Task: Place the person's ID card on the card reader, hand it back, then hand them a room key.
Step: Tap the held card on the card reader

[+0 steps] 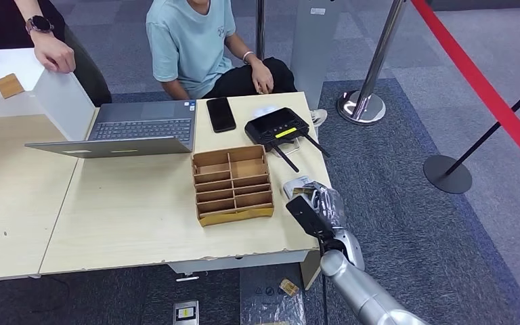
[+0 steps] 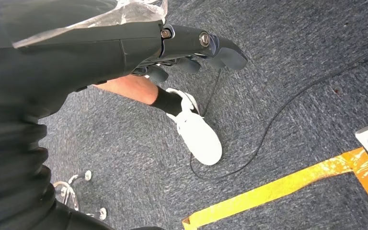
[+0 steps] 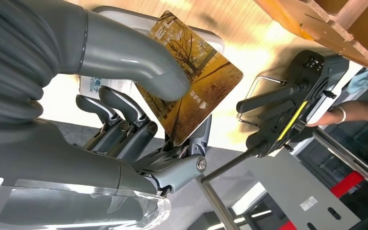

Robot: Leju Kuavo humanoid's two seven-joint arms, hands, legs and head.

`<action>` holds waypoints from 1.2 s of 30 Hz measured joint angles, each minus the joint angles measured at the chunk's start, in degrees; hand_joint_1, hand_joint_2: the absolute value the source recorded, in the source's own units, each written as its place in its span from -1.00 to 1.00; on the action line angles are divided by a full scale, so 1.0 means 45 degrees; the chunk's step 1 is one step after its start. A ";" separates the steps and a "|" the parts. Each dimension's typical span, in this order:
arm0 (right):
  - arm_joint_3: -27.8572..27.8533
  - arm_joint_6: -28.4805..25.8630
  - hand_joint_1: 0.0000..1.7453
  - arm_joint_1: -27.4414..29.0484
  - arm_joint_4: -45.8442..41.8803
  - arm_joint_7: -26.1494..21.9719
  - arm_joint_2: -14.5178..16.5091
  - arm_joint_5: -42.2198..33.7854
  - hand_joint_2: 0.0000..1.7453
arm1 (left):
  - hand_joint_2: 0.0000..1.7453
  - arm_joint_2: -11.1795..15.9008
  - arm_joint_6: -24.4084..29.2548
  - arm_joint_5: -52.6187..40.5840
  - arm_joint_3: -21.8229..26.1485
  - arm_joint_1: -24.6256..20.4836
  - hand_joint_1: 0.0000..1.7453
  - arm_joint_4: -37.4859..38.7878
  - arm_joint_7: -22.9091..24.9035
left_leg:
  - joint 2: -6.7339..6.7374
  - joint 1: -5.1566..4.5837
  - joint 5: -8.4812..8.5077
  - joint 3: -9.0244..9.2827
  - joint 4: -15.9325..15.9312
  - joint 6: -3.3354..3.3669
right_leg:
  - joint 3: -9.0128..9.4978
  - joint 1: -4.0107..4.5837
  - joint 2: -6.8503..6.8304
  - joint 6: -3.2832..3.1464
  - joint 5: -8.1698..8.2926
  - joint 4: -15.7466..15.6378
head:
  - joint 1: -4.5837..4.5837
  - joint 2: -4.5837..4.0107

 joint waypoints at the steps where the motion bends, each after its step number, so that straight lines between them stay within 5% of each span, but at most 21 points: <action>1: 0.0000 -0.0001 1.00 -0.0028 0.0058 0.0000 0.0027 -0.0071 1.00 | 1.00 0.0000 0.0000 0.0000 0.0000 0.0000 -1.00 0.0000 0.0000 | 0.0000 0.0000 0.0000 0.0005 0.0000 0.0000 | 0.0003 0.0000 0.0000 0.0000 0.0000 0.0000 | 0.0000 0.0000; 16: 0.0007 0.0339 1.00 -0.0763 0.1247 0.0271 0.0090 -0.2428 1.00 | 1.00 0.0002 0.0000 -0.0125 0.0000 0.0013 -1.00 0.0000 0.0001 | -0.0002 0.0002 0.0000 0.0026 0.0001 0.0000 | 0.0032 0.0002 0.0005 0.0000 0.0002 -0.0004 | 0.0000 0.0000; 36: 0.0134 0.0492 1.00 -0.1372 0.2290 0.0223 0.0130 -0.2778 1.00 | 1.00 0.0005 -0.0070 -0.0155 0.0000 0.0009 -1.00 0.0000 0.0028 | 0.0015 0.0004 -0.0001 0.0088 0.0000 0.0004 | 0.0099 0.0003 0.0013 0.0005 0.0009 -0.0018 | 0.0000 0.0000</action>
